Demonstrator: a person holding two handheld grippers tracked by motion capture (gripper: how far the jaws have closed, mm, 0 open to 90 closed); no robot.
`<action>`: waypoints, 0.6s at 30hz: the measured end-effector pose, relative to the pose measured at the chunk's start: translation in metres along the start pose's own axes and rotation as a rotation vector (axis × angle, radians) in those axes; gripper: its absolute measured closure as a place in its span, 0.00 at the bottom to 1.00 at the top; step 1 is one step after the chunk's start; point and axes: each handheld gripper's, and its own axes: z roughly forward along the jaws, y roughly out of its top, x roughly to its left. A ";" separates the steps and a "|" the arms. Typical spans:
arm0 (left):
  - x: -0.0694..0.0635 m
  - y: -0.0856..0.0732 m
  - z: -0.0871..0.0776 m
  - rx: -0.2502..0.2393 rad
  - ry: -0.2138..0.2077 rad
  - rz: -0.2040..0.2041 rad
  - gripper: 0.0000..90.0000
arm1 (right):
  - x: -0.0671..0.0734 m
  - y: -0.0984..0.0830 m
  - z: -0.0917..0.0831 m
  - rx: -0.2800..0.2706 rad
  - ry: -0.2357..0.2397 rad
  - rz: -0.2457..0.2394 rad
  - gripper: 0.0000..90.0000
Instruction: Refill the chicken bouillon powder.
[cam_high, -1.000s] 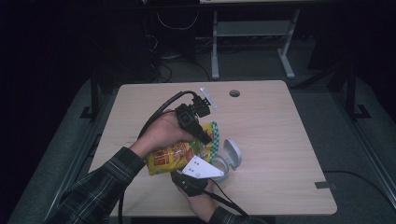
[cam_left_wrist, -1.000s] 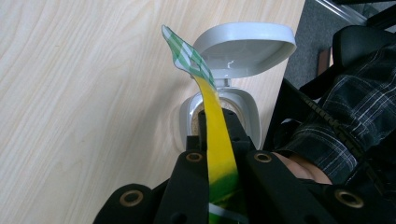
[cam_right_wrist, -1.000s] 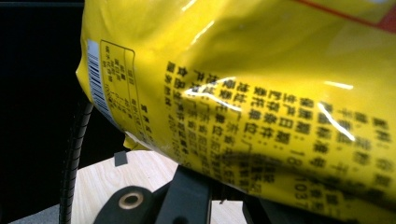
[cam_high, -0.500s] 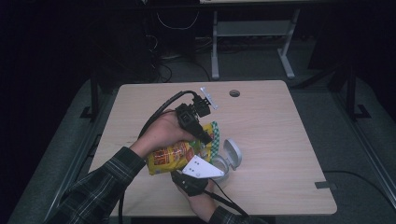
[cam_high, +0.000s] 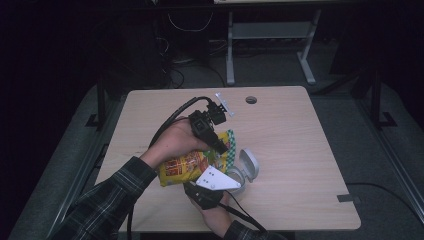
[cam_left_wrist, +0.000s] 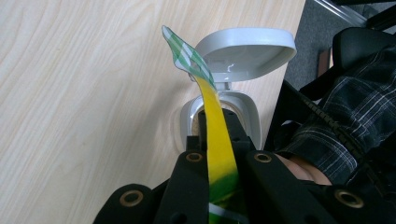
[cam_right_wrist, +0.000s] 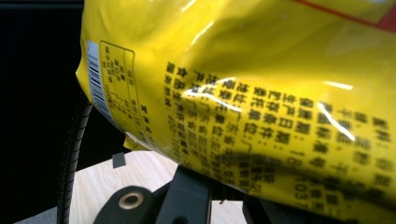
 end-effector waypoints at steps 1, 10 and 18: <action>0.000 0.000 0.000 0.001 0.001 0.002 1.00 | 0.000 0.000 0.000 0.000 0.000 0.000 1.00; -0.001 0.001 0.000 0.000 0.003 0.000 1.00 | -0.001 0.001 0.000 -0.001 -0.003 0.002 1.00; 0.000 0.001 0.000 0.002 0.003 0.000 1.00 | -0.001 0.001 0.000 -0.001 -0.004 0.004 1.00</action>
